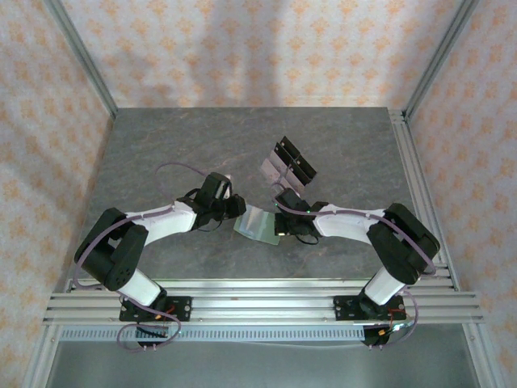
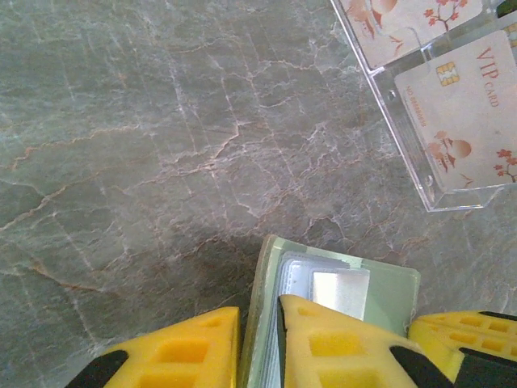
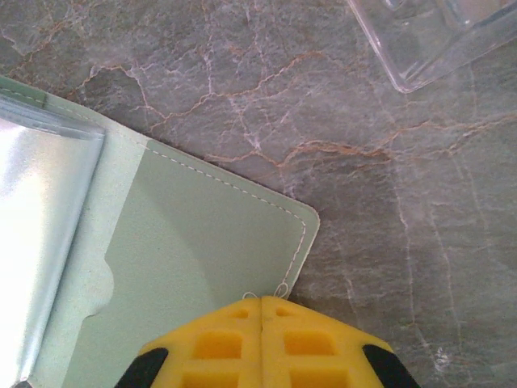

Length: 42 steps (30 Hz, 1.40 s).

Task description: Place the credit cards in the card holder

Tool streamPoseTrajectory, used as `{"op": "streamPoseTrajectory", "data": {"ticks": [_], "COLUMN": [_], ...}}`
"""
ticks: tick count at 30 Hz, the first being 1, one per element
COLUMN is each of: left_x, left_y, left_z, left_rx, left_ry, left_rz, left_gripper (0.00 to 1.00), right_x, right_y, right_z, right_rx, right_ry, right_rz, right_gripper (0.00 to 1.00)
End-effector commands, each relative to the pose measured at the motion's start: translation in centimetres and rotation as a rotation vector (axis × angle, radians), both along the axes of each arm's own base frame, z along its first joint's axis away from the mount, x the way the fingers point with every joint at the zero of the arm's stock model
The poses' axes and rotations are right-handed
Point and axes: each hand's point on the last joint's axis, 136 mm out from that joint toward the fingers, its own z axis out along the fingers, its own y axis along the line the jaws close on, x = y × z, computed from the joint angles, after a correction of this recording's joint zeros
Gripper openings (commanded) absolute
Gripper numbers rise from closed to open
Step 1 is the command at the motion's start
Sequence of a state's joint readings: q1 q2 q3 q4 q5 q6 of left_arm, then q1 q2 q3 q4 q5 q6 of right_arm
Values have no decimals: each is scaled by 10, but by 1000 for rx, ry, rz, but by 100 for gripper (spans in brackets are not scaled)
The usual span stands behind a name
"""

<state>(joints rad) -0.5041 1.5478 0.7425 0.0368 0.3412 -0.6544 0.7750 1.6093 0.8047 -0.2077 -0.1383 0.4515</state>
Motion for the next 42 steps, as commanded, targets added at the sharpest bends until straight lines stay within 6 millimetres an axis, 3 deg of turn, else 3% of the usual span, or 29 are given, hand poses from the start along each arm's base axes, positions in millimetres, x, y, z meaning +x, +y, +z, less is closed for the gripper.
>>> {"op": "streamPoseTrajectory", "data": {"ticks": [1,11,18,22,24,27,34,42], "left_x": [-3,-1,-2,-5,-8,-13,-22,-25], "left_y": [-5,-6,-7,17,28,35,41,32], "left_z": [-6,-8,-2,19,30,45,49,56], "left_rx": [-16,-19,-29,33,68,85,173,318], "left_ry": [10,13,7,-50,-70,-88,-84,-107], "left_rz": [-16,-19,-19,71,101,113,143,129], "left_gripper": [19,0,0,0,0,0,0,0], "right_x": [-5,-5,-5,-3,-2,1,7,13], "right_y": [-15,-15,-10,-4,-1,5,22,28], "right_z": [-16,-19,-18,-4,6,21,42,25], "right_rx": [-63,-68,-50,-16,4,39,115,104], "right_ry": [24,30,37,28,16,-1,-11,11], "right_rz": [-9,-8,3,8,7,11,26,16], "right_gripper": [0,0,0,33,40,43,44,44]}}
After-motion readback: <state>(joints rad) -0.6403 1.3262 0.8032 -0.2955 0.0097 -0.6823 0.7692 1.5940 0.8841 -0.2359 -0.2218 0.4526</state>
